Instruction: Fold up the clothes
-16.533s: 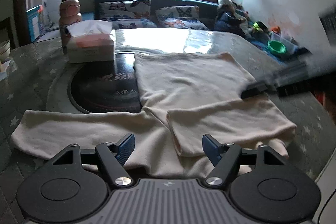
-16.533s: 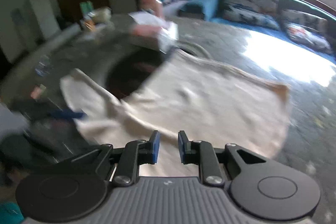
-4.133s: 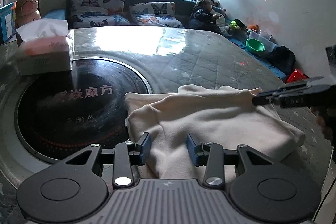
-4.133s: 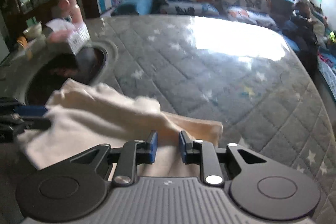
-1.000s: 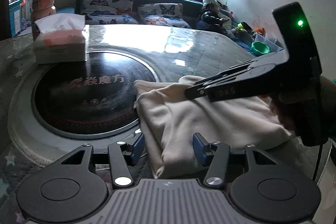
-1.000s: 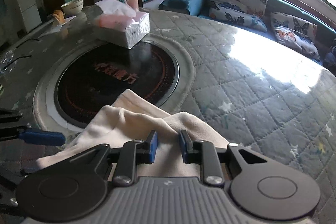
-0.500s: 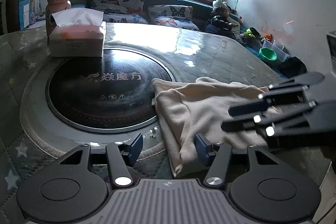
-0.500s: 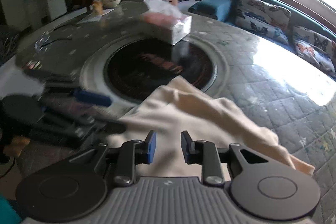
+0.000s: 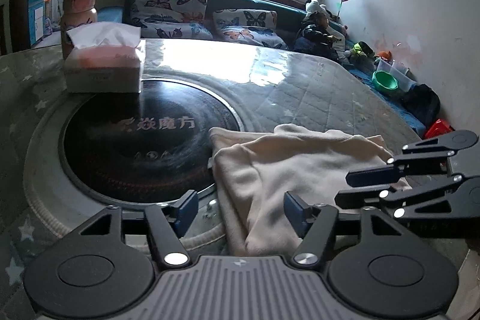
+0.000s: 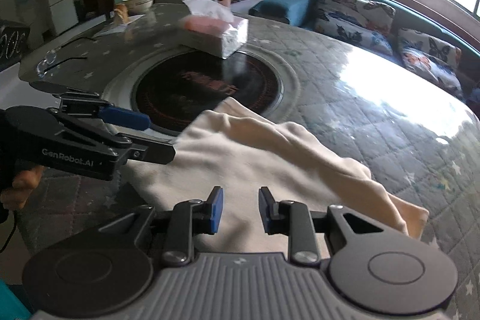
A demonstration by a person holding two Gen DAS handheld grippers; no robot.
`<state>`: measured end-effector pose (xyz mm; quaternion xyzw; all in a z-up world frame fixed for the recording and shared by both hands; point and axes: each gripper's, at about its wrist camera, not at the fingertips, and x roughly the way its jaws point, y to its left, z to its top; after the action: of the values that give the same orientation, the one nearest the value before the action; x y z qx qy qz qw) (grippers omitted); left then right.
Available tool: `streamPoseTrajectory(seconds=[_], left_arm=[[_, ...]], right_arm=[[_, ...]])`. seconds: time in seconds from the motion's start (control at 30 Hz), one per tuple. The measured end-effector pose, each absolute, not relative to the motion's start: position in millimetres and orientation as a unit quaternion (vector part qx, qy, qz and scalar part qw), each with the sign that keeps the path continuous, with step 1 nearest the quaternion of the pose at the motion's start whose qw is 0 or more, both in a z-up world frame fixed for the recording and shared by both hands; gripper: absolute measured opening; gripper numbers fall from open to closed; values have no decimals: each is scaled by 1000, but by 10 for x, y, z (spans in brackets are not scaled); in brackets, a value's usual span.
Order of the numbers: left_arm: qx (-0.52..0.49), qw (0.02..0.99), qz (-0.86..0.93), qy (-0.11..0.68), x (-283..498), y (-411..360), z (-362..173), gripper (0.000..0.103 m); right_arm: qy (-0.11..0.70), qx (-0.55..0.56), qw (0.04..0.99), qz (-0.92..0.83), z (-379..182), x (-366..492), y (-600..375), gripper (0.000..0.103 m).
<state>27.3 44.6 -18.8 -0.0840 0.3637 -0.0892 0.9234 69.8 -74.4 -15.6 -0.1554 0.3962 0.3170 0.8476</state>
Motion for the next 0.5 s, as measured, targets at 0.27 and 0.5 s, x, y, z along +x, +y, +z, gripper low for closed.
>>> streamPoseTrajectory(seconds=[0.27, 0.5], left_arm=[[-80, 916, -79, 384, 406, 379, -277, 74], [-82, 914, -70, 391, 418, 397, -296, 77]], right_arm=[[403, -149, 848, 312, -230, 685, -759, 31], [401, -150, 849, 311, -241, 670, -750, 32]])
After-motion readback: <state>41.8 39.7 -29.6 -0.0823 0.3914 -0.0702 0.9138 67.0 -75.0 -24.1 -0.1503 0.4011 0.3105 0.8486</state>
